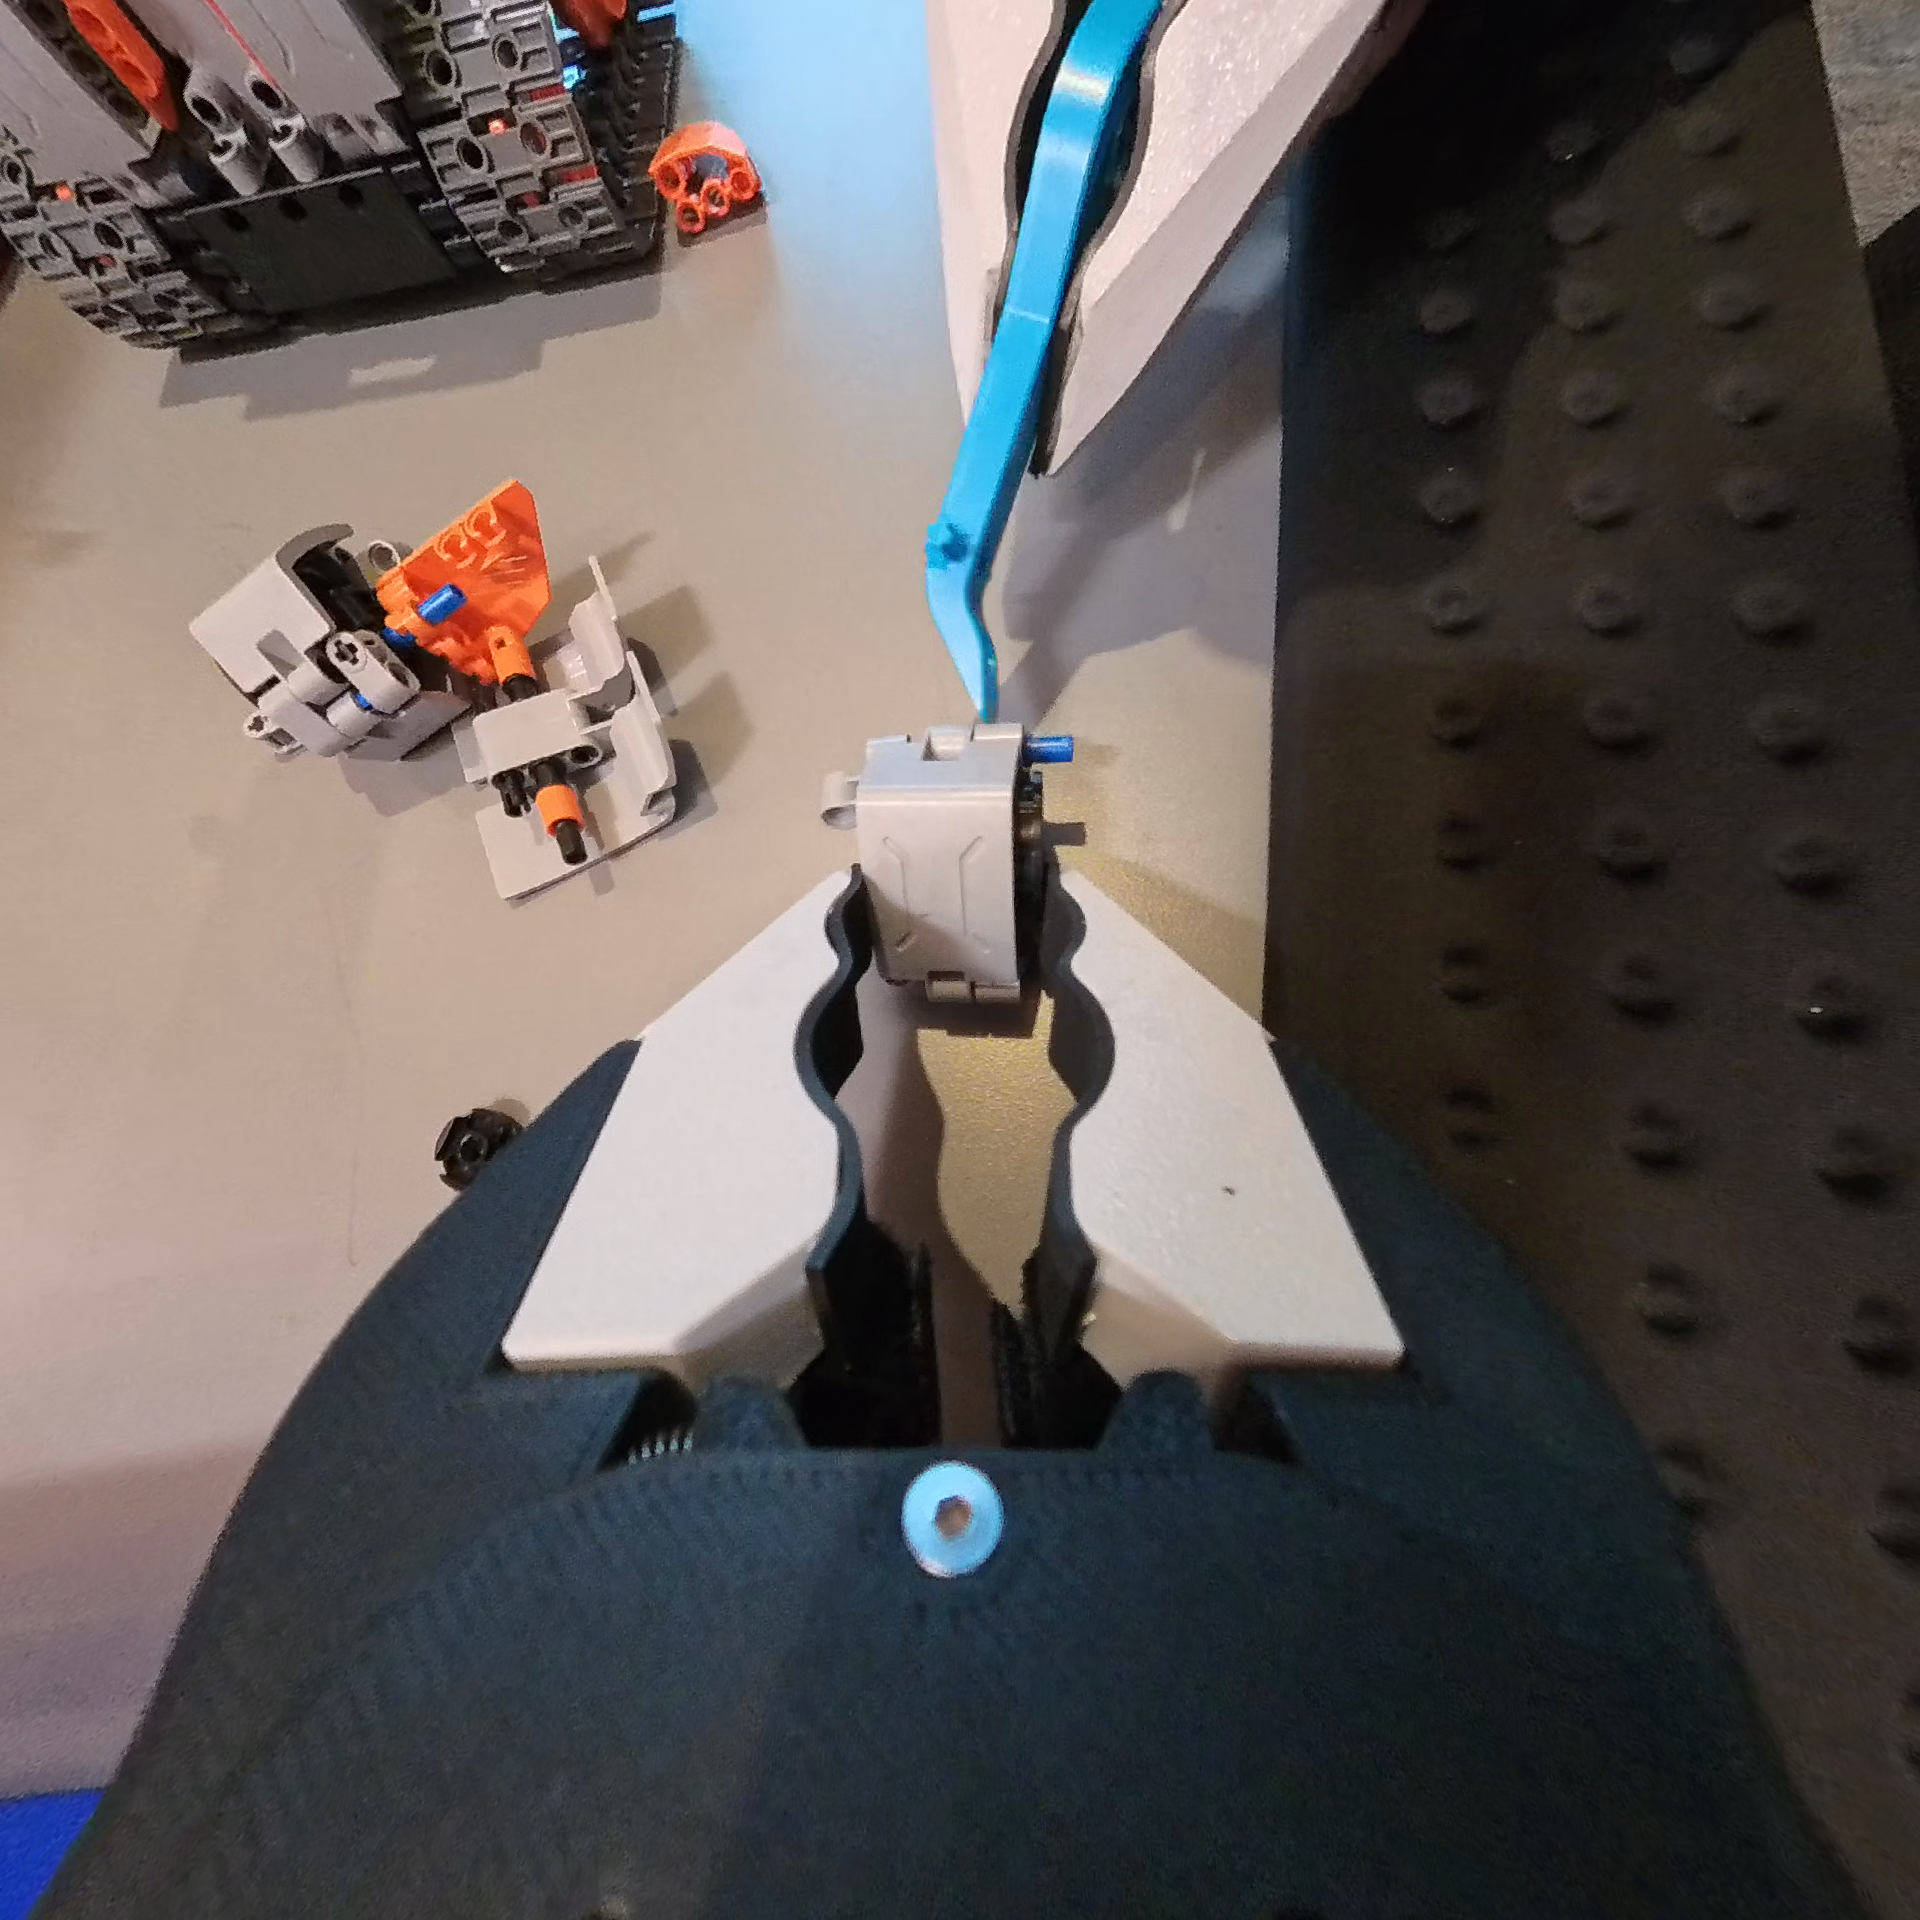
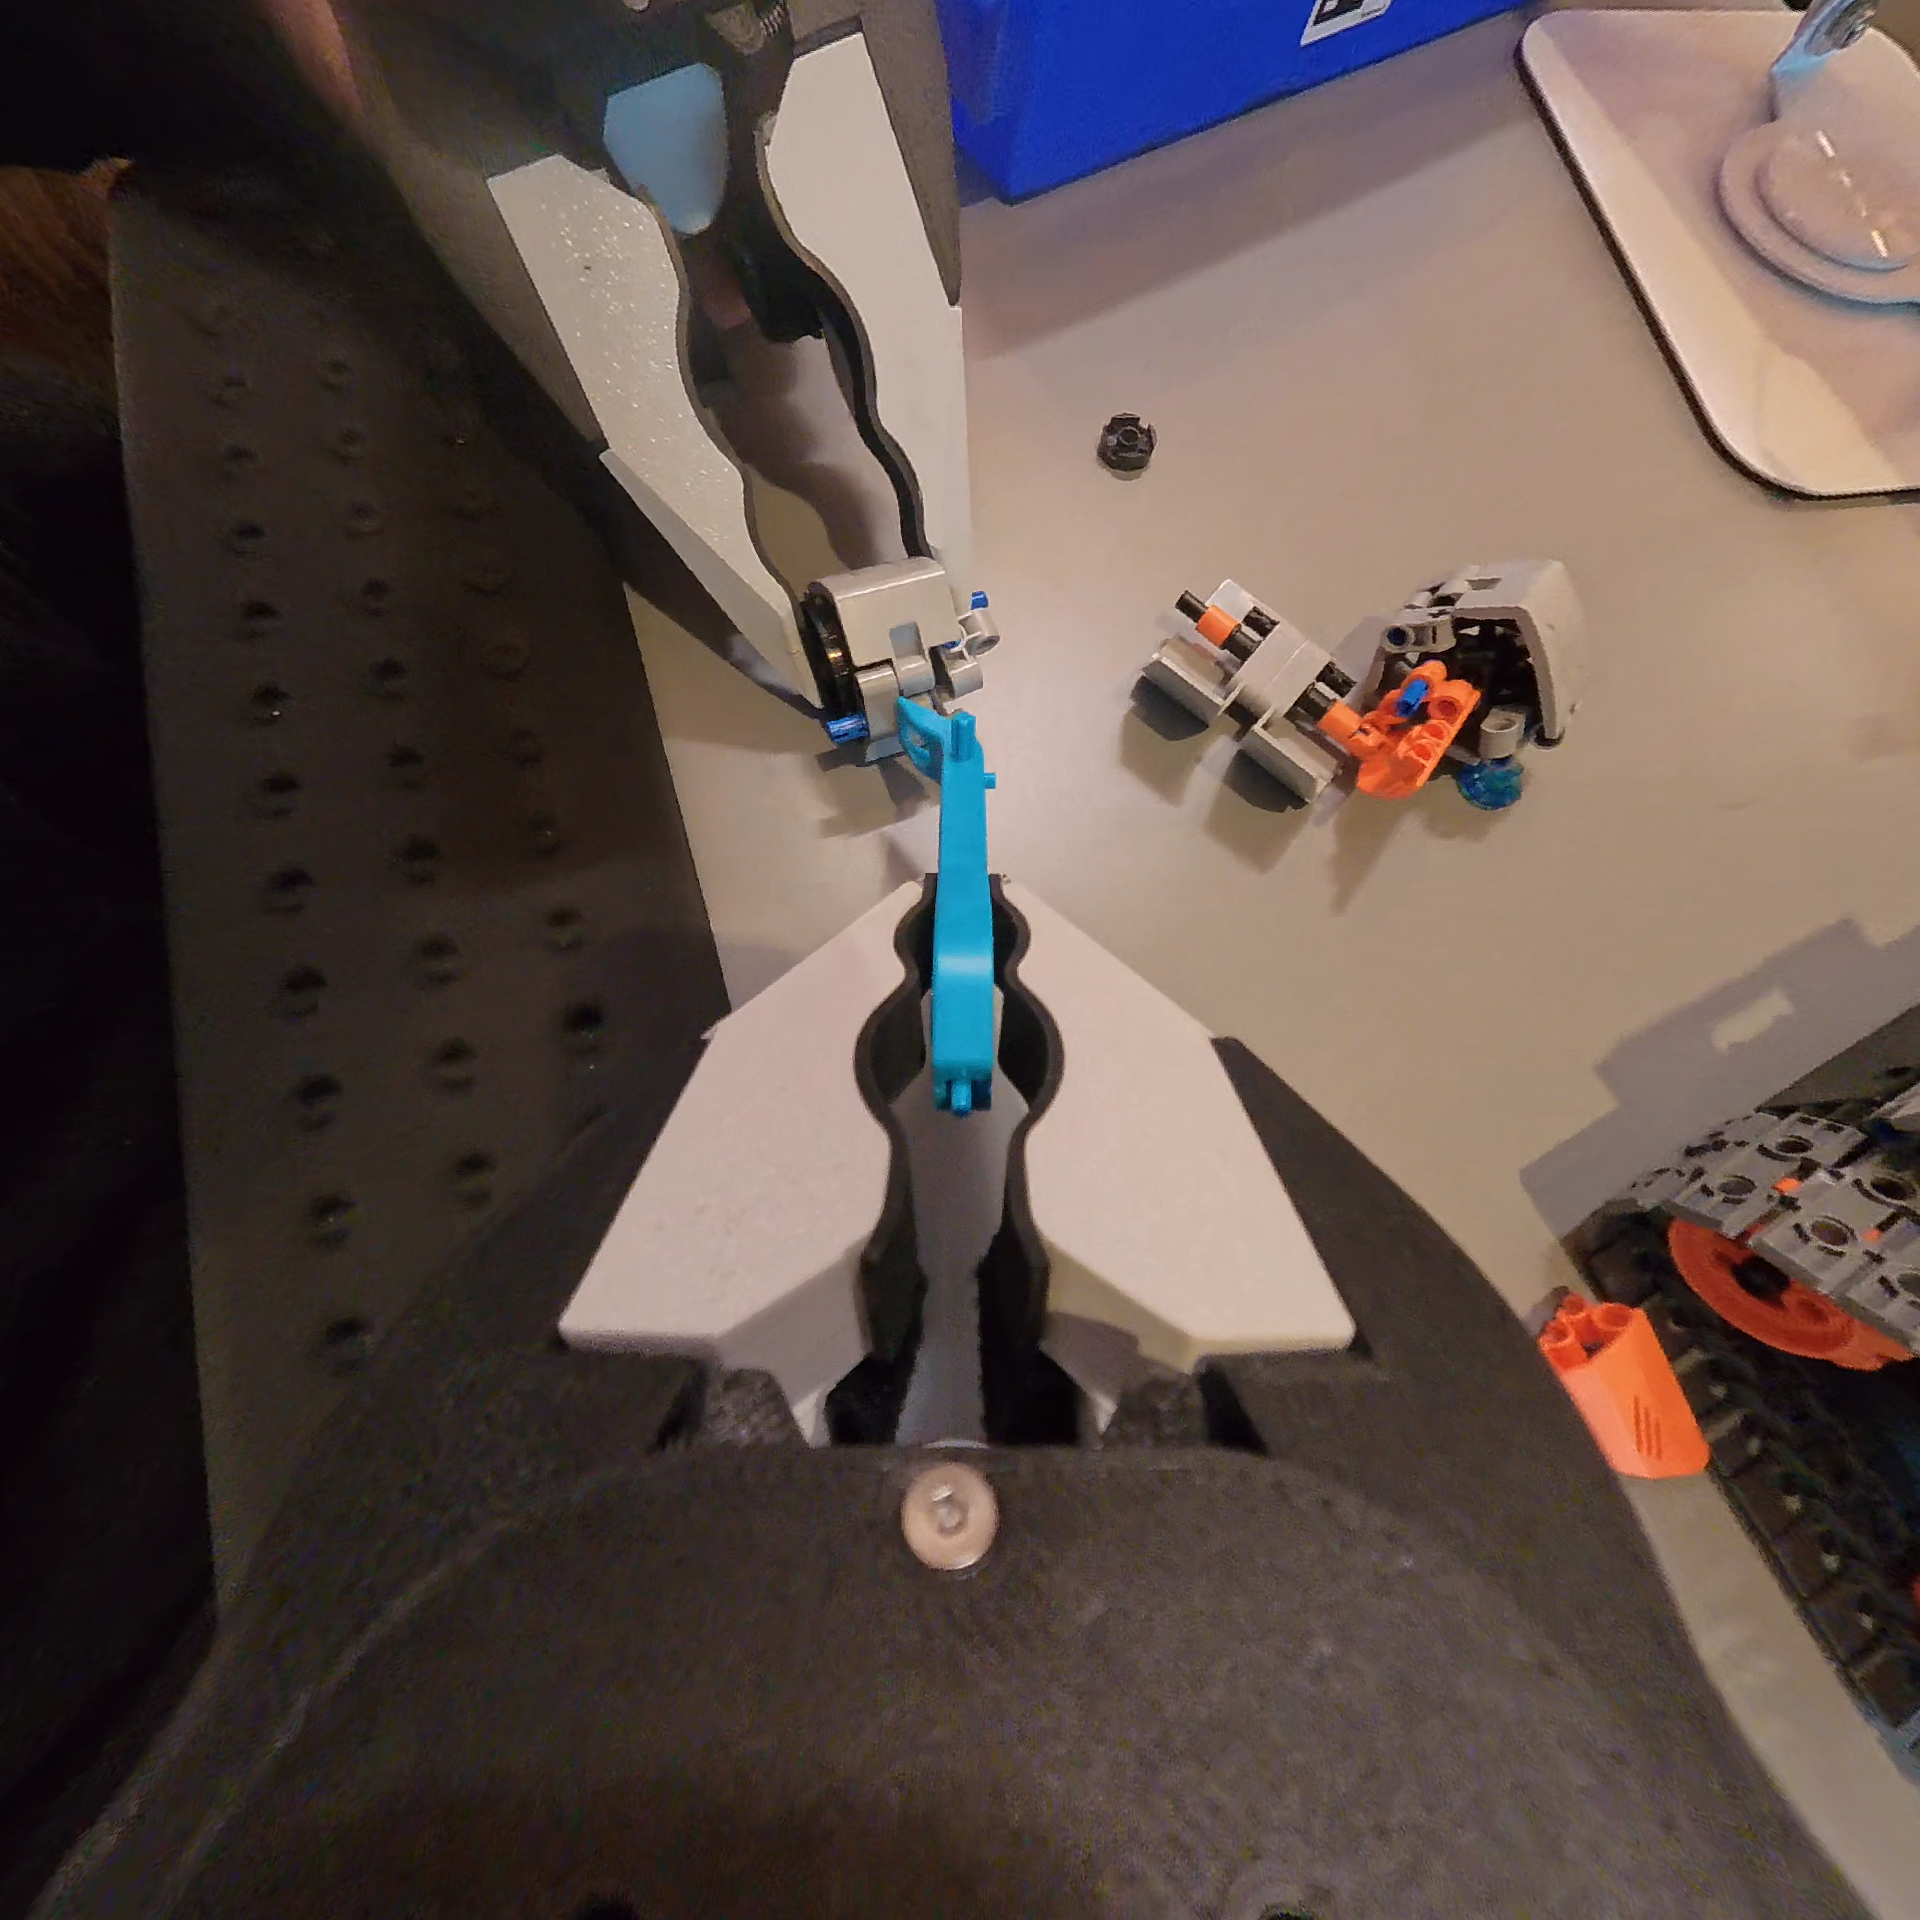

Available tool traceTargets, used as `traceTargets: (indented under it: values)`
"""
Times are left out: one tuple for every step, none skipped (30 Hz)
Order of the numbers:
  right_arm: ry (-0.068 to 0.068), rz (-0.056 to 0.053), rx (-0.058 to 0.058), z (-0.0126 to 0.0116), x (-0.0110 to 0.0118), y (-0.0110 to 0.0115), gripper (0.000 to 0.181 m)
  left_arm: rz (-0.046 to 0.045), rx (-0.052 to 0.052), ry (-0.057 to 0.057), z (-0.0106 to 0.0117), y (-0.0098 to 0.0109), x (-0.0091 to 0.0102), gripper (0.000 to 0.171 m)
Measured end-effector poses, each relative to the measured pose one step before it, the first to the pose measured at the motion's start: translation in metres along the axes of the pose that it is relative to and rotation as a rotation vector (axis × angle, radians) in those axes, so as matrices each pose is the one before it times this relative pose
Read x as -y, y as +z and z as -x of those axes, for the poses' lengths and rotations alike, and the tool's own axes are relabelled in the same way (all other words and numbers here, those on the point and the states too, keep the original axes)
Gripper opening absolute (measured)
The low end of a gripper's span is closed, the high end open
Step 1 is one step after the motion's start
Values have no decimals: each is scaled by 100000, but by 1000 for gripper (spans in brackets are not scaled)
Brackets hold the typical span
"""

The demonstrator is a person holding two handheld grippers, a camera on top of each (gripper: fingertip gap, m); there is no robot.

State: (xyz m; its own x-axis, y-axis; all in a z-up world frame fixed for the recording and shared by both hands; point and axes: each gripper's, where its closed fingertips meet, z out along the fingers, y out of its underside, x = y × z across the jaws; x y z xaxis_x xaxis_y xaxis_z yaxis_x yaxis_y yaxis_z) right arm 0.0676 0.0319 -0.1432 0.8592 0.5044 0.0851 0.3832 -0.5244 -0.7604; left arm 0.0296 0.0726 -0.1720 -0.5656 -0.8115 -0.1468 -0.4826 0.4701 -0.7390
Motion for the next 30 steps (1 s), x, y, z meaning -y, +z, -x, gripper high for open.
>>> traceTargets:
  values:
    - [-168,-373,77,-21,74,24,5,-88,-64,160,3,3,-5,31]
    - [-407,-80,-325,-33,46,10,5,-4,-2,68,-1,-6,-4,31]
    - [-521,369,-134,14,-28,7,5,4,33,73,2,0,-13,30]
    - [-489,-1,-343,4,34,-20,5,-22,87,172,2,2,8,30]
    - [-179,-221,-581,-20,51,11,5,-16,84,369,1,5,0,30]
    - [-328,-107,-540,-3,45,26,5,18,-6,87,12,2,-15,30]
    - [-1165,29,-656,22,20,6,5,-80,-127,99,2,-18,-13,30]
    - [-1786,447,-897,13,-2,1,5,-66,-72,368,3,-2,-8,30]
    - [-2073,749,-853,1,2,8,5,86,-148,59,11,0,-12,30]
    - [-2630,619,-841,-4,38,2,5,56,-282,-44,5,9,-20,30]
    - [-2949,588,-1199,-35,78,1,5,140,-251,-136,-5,6,-27,30]
    - [-3202,893,-1929,-50,47,11,5,140,194,149,24,17,-20,30]
    - [-3544,1377,-2401,-38,-12,34,4,159,276,-60,25,-1,-25,30]
    - [-2566,1502,-2073,17,-63,30,4,21,-58,-294,23,-6,-17,30]
    - [-553,609,-1317,71,-34,-2,4,26,183,122,7,-8,-4,30]
    - [127,344,-865,94,-62,6,4,46,485,416,7,11,-2,30]
    - [124,342,-495,90,-69,-3,4,61,270,38,8,9,11,30]
    - [1916,-450,475,75,27,-17,4,20,310,406,14,-5,7,30]
    - [3045,-773,1414,70,-7,6,4,-125,400,449,2,2,4,30]
    - [3595,-962,2645,72,-71,36,4,-61,395,472,0,7,5,30]
    - [3970,-1170,3457,63,-33,52,4,-79,206,631,5,-12,13,30]
    - [2081,-294,2669,1,-93,99,4,-25,76,213,2,5,-15,30]
    - [205,773,1963,-12,-133,101,4,-6,174,262,7,-3,7,30]
    - [-1530,1089,1118,-42,-106,69,4,2,202,392,5,-1,-1,30]
    - [-2972,1359,506,-17,-75,51,5,-17,-58,92,-2,1,2,30]
    - [-2512,1063,360,-49,-55,27,5,-21,-182,-190,-3,5,-3,30]
    - [-1882,1047,-196,-94,-47,47,5,23,148,174,11,-2,2,30]
    - [-2578,1340,-692,-74,-38,39,5,-38,163,183,9,-8,-11,30]
    - [-2339,1080,-375,-24,37,-25,5,-66,-229,-224,-2,-1,5,30]
    - [-1757,555,-386,-61,82,-49,5,-50,-221,-131,-3,1,8,30]
